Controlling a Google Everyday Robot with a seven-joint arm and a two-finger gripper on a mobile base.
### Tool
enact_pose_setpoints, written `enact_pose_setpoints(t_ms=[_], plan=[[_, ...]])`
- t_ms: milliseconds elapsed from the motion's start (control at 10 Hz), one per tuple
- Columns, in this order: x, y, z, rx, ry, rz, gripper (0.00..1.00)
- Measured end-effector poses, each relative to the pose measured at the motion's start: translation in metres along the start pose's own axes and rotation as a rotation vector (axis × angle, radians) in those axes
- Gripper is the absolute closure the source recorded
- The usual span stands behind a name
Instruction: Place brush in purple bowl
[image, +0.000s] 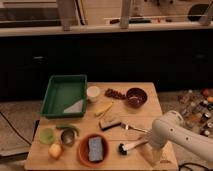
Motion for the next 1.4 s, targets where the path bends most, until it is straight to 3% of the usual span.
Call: enact_pose_setpoints(t_ms=[400, 700, 1400], plan=[[-0.003, -0.010, 0.002, 0.013, -0.002, -0.006, 0.72], [-0.001, -0.009, 0.000, 0.012, -0.002, -0.003, 0.98], [0.018, -0.013, -0.041, 0.060, -0.013, 0.027, 1.00]])
